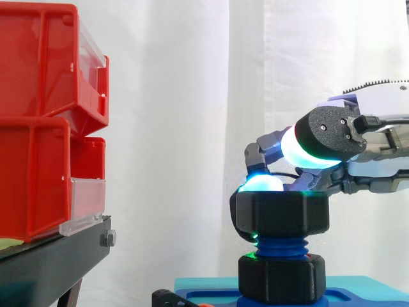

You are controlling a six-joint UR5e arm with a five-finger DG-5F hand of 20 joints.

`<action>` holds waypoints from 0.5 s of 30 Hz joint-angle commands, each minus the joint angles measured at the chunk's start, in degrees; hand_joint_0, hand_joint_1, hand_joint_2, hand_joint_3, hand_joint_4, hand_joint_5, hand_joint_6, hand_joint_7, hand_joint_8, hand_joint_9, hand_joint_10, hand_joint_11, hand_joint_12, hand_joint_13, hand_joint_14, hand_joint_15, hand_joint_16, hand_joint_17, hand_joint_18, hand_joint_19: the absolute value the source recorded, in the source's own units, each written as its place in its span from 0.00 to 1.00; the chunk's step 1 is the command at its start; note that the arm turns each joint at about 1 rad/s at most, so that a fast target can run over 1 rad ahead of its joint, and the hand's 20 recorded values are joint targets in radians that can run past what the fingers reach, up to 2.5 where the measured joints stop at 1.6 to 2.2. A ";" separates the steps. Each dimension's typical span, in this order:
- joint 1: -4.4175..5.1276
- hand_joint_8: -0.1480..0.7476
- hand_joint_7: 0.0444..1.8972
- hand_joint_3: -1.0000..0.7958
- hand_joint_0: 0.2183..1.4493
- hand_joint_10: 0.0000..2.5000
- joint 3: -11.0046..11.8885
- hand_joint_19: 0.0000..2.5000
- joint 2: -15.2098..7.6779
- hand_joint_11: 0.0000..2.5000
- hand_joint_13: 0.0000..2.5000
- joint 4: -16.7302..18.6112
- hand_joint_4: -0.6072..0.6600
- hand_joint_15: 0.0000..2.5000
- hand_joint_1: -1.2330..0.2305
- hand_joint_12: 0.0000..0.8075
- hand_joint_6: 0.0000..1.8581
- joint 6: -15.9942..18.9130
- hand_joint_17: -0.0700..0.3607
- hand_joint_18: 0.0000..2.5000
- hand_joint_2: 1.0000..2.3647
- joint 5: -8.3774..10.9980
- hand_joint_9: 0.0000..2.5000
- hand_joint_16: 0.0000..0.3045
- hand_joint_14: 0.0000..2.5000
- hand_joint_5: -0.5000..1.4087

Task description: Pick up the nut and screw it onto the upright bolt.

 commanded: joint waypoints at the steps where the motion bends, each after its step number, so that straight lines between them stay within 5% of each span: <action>1: -0.35 0.40 0.72 0.28 0.25 0.00 0.03 0.00 0.08 0.00 0.26 0.03 0.52 0.00 0.57 0.19 0.28 -0.08 0.21 0.13 0.00 -0.40 0.44 0.03 0.00 0.29; 6: -0.79 0.36 0.72 0.28 0.24 0.00 0.03 0.00 -0.01 0.00 0.30 0.03 0.49 0.00 0.58 0.15 0.28 -0.16 0.20 0.18 0.00 -0.40 0.53 0.02 0.00 0.30; 9: -1.15 0.39 0.70 0.28 0.24 0.00 0.03 0.00 0.08 0.00 0.29 0.03 0.55 0.00 0.59 0.18 0.27 -0.25 0.21 0.16 0.00 -0.67 0.51 0.03 0.00 0.28; 15: -2.02 0.43 0.44 0.28 0.22 0.00 0.03 0.00 -0.01 0.00 0.24 1.97 0.63 0.00 0.61 0.27 0.27 -0.60 0.26 0.10 0.00 -1.81 0.41 0.06 0.00 0.21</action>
